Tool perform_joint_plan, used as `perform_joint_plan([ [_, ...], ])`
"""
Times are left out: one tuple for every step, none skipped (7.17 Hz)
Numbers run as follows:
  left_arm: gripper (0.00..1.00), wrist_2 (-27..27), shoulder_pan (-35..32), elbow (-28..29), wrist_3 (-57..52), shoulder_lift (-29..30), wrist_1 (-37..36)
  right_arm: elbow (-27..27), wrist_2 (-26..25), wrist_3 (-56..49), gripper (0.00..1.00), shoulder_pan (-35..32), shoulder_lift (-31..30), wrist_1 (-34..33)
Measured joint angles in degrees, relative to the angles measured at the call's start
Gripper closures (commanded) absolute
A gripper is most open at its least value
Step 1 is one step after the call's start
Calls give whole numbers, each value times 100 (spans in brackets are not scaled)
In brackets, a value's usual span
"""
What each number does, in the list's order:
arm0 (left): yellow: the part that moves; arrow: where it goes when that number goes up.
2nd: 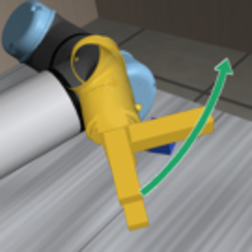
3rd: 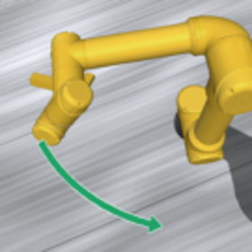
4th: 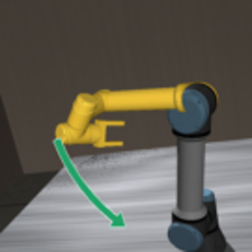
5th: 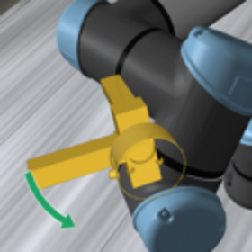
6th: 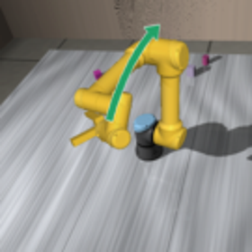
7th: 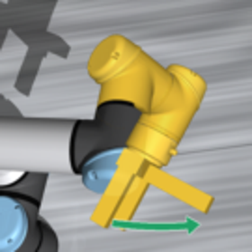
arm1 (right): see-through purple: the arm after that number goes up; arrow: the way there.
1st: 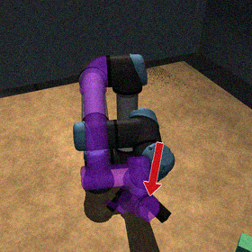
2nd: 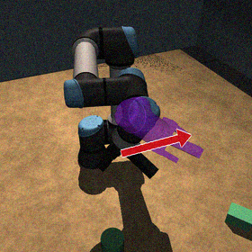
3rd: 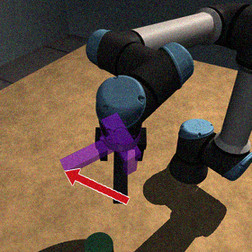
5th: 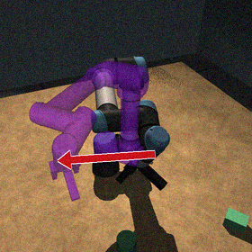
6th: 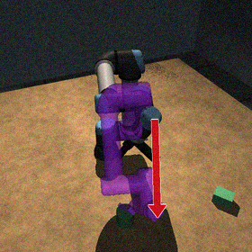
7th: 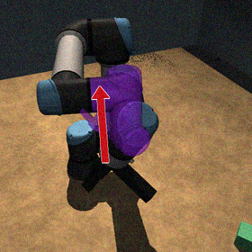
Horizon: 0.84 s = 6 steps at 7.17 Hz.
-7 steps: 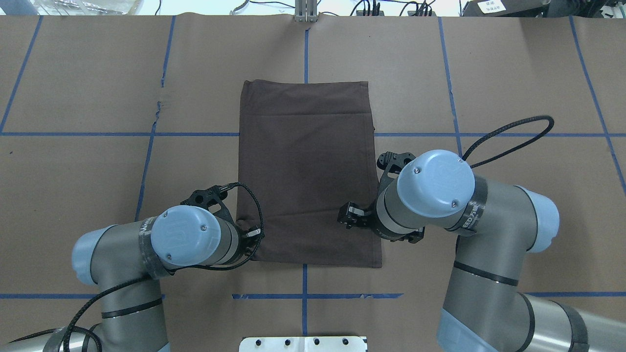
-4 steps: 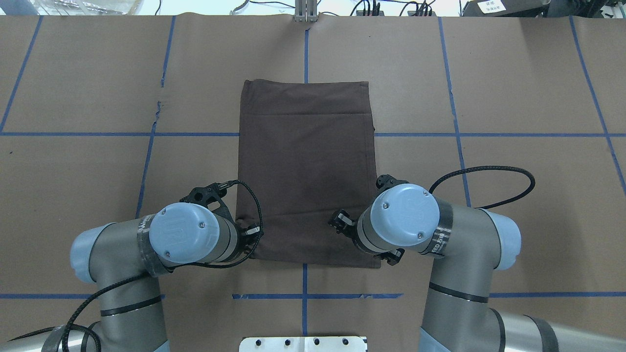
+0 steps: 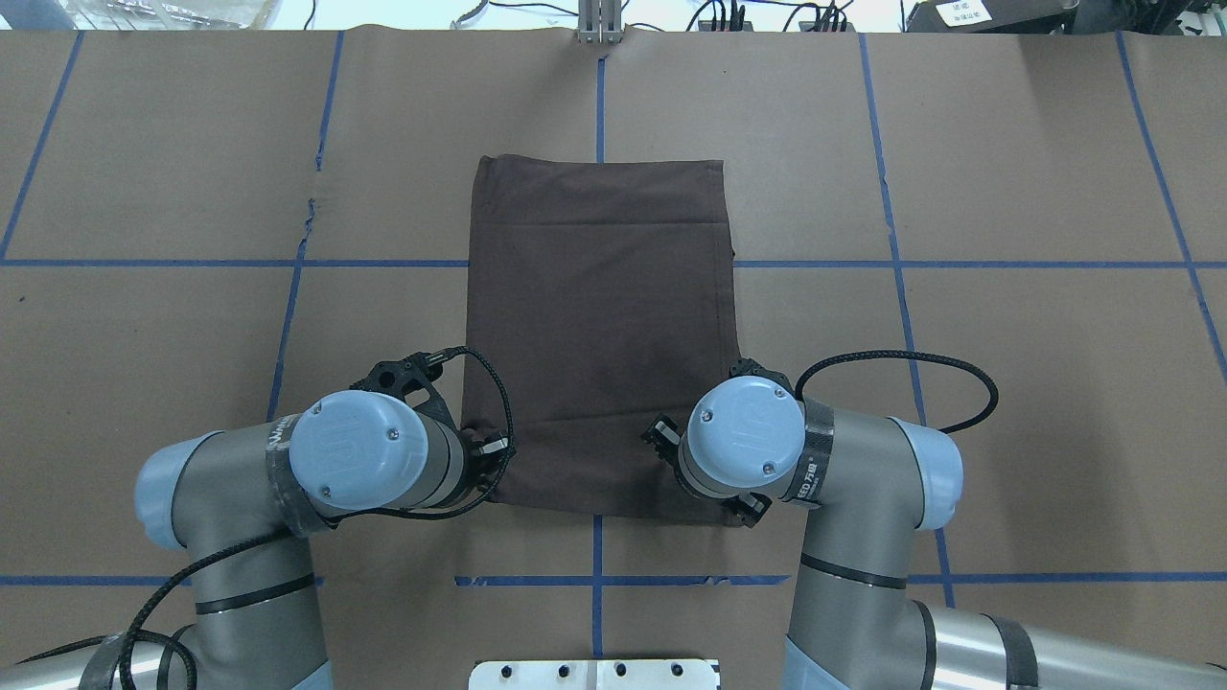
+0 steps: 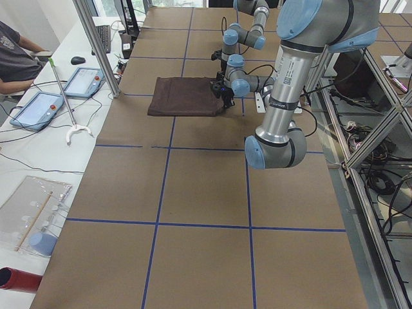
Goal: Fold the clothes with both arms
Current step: 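Grasp the shirt's near corners with the left and right grippers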
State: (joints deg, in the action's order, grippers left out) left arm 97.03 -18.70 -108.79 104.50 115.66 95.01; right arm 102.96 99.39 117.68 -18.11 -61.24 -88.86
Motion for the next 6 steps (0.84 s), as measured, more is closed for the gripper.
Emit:
perform_joint_plan([
  [100,0,-15,-4,0,0,0,-37,-4,6,0,63,-7,0],
  [100,0,-28,-7,0,0,0,-56,-6,8,0,113,-21,0],
  [100,0,-35,-9,0,3,0,-74,-7,9,0,147,-34,0],
  [100,0,-40,-10,0,6,0,-85,-7,9,13,170,-46,0],
  [100,0,-43,-10,0,7,0,-88,-7,9,56,180,-51,0],
  [100,0,-45,-10,0,9,0,-90,-7,7,85,181,-53,1],
])
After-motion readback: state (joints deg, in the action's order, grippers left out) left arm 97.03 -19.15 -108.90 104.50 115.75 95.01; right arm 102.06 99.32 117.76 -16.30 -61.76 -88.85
